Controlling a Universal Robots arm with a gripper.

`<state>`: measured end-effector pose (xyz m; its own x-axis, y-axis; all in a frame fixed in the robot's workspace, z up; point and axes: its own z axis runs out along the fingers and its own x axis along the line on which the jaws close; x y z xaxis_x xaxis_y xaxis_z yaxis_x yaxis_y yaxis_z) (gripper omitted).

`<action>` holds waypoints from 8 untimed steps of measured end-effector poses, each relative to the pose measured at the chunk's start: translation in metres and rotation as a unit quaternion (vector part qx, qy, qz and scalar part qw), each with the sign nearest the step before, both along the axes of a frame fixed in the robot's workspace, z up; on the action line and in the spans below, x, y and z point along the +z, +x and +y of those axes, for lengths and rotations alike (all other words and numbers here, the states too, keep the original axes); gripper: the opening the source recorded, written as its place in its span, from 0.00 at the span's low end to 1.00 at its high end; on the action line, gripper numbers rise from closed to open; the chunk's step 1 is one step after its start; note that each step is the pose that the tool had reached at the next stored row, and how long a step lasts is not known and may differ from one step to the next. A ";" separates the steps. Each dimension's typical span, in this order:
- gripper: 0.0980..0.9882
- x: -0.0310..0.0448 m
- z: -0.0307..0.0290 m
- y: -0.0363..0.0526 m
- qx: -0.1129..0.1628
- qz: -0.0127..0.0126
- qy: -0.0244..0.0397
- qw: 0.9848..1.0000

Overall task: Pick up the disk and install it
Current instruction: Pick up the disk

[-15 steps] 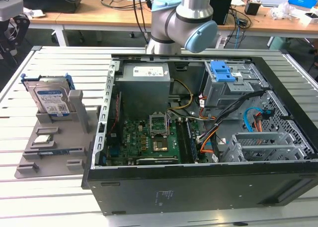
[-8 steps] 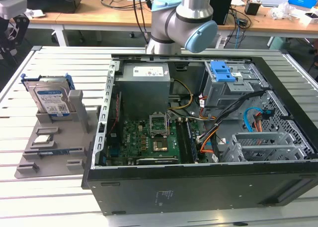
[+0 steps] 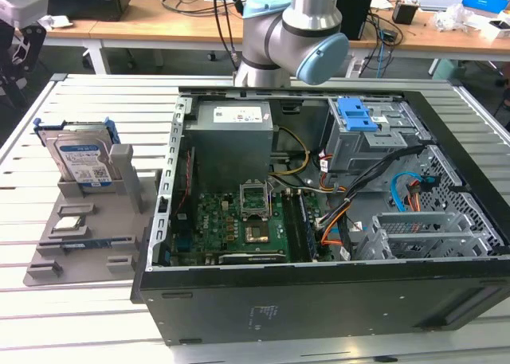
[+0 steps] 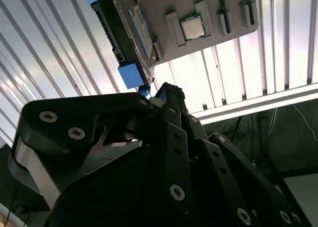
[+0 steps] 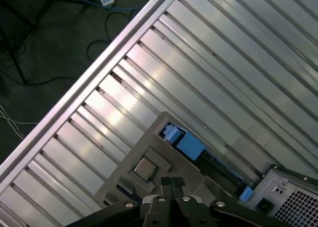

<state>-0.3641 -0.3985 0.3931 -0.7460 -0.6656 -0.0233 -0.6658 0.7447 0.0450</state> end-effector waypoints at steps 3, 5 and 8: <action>0.01 0.0000 0.0000 0.0000 0.014 0.000 0.000 1.000; 0.01 0.0000 0.0000 0.0000 0.024 0.000 0.000 1.000; 0.01 0.0000 0.0000 0.0000 0.041 0.000 0.000 0.999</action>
<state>-0.3641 -0.3985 0.3931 -0.6886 -0.7248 -0.0233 -0.7250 0.6873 0.0451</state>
